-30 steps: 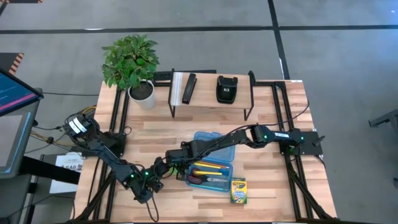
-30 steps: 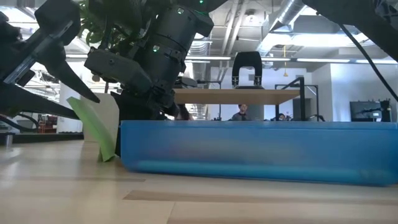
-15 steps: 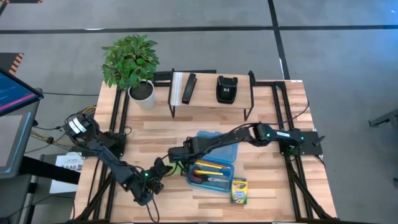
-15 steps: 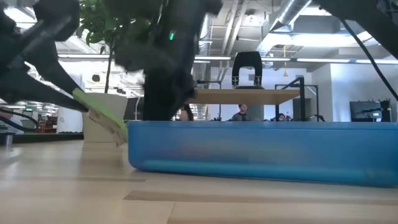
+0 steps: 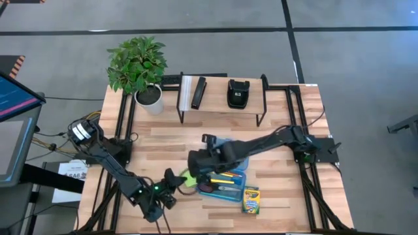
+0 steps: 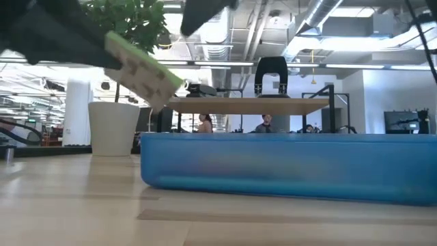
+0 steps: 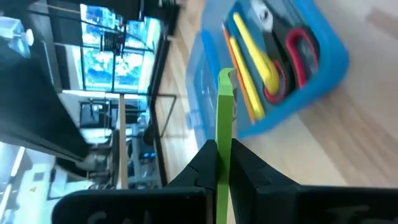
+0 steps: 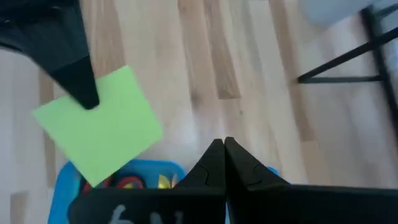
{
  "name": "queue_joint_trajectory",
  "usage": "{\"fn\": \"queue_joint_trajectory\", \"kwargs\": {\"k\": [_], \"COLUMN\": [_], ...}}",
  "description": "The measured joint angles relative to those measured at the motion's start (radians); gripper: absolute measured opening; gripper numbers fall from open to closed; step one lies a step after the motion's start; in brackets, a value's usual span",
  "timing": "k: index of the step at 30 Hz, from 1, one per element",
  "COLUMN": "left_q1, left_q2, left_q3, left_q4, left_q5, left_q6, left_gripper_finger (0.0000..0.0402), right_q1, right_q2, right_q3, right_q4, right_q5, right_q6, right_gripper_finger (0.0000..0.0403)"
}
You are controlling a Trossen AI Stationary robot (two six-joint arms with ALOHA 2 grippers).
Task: Pack school essentials
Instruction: Put the sticky note into the supply box
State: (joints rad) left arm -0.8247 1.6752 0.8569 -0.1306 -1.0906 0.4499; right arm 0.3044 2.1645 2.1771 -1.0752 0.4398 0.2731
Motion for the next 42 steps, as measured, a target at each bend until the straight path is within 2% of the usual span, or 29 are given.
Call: {"fn": "queue_joint_trajectory", "kwargs": {"k": [4,8,12,17,22,28,33,38,42], "left_q1": [0.044,0.09,0.154,0.237,0.288,0.325,0.326,0.31,0.287], "left_q2": [0.0,0.0,0.026,0.13,0.215,0.225,0.225,0.225,0.223], "left_q3": [-0.037,-0.059,-0.06,-0.062,-0.062,-0.062,-0.062,-0.062,-0.062], "left_q4": [0.266,0.488,0.642,0.789,0.957,0.908,0.896,0.892,0.86], "left_q5": [0.097,0.192,0.367,0.482,0.579,0.698,0.699,0.689,0.612], "left_q6": [0.179,0.35,0.413,0.49,0.504,0.441,0.454,0.464,0.467], "left_gripper_finger": [0.0,0.0,0.0,0.0,0.0,0.0015,0.0061,0.0126,0.0172], "right_q1": [0.047,0.083,0.111,0.123,0.119,0.119,0.119,0.119,0.119], "right_q2": [-0.085,-0.198,-0.342,-0.499,-0.581,-0.59,-0.58,-0.574,-0.574], "right_q3": [-0.094,-0.263,-0.488,-0.754,-0.912,-0.955,-0.955,-0.955,-0.955], "right_q4": [0.02,0.118,0.272,0.522,0.626,0.644,0.664,0.669,0.672], "right_q5": [0.01,0.015,0.015,0.014,0.013,0.008,0.007,0.007,0.006], "right_q6": [0.022,0.048,0.085,0.116,0.156,0.173,0.174,0.174,0.178], "right_gripper_finger": [0.0008,0.0008,0.0008,0.0008,0.0008,0.0008,0.0008,0.0008,0.0008]}}
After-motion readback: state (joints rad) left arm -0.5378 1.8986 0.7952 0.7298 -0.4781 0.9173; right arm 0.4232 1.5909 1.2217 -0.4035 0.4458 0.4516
